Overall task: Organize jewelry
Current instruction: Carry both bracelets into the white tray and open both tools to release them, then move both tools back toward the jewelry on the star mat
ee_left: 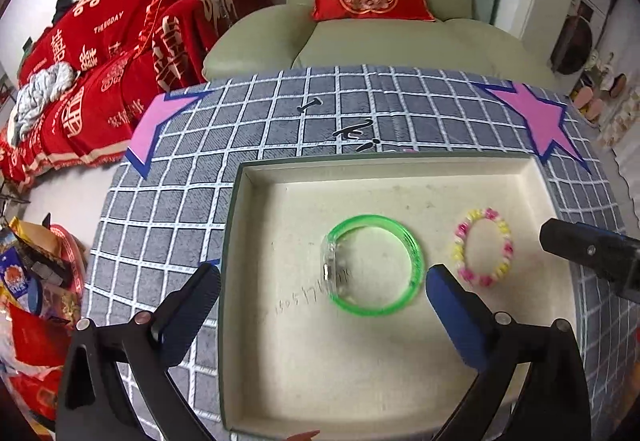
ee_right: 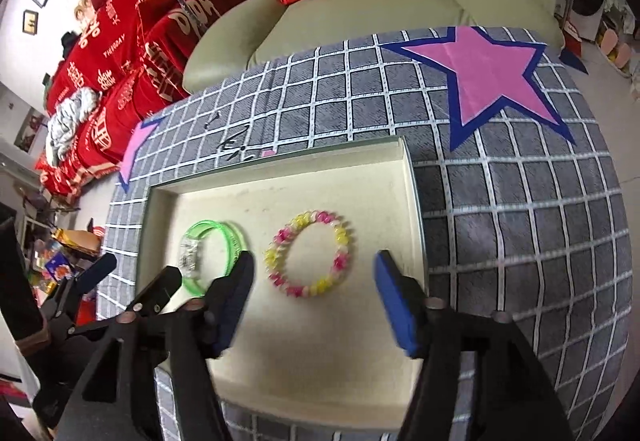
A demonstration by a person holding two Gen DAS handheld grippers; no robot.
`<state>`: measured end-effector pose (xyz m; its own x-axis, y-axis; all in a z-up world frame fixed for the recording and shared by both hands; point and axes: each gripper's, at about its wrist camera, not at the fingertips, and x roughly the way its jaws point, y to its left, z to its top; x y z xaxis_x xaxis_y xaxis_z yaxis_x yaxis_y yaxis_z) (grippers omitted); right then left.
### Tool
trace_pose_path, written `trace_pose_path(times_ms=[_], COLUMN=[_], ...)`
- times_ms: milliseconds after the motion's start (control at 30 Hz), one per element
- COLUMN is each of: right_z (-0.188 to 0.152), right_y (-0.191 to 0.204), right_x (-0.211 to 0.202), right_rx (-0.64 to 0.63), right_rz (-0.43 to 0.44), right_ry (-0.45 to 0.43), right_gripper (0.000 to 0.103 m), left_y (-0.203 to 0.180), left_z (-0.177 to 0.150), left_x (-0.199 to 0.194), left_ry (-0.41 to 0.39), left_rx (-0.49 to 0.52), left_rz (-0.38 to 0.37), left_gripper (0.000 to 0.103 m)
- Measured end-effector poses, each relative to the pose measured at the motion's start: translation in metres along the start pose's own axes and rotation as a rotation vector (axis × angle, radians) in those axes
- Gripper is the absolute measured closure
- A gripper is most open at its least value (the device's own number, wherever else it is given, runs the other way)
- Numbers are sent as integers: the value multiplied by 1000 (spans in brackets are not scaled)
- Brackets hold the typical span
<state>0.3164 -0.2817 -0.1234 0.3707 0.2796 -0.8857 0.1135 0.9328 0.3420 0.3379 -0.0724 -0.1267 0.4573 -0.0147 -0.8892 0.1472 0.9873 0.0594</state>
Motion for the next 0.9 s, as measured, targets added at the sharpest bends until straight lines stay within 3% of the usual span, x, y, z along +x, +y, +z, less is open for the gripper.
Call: trace_pose_path(times_ms=[67, 267, 433, 900], right_z=[-7, -36, -70, -167], right_y=[1, 1, -2, -15], right_x=[-7, -33, -51, -79], right_rx=[12, 50, 65, 132], right_rz=[15, 35, 39, -52], right_ry=[-1, -7, 25, 94], right_gripper=[22, 19, 19, 19], left_y=[1, 11, 27, 51], left_z=[-6, -46, -87, -177], left_x=[-10, -41, -61, -80], left_ry=[-4, 33, 55, 170], left_rx=[12, 25, 43, 90], left_rz=[-8, -47, -25, -60], left_gripper=[0, 0, 0, 0])
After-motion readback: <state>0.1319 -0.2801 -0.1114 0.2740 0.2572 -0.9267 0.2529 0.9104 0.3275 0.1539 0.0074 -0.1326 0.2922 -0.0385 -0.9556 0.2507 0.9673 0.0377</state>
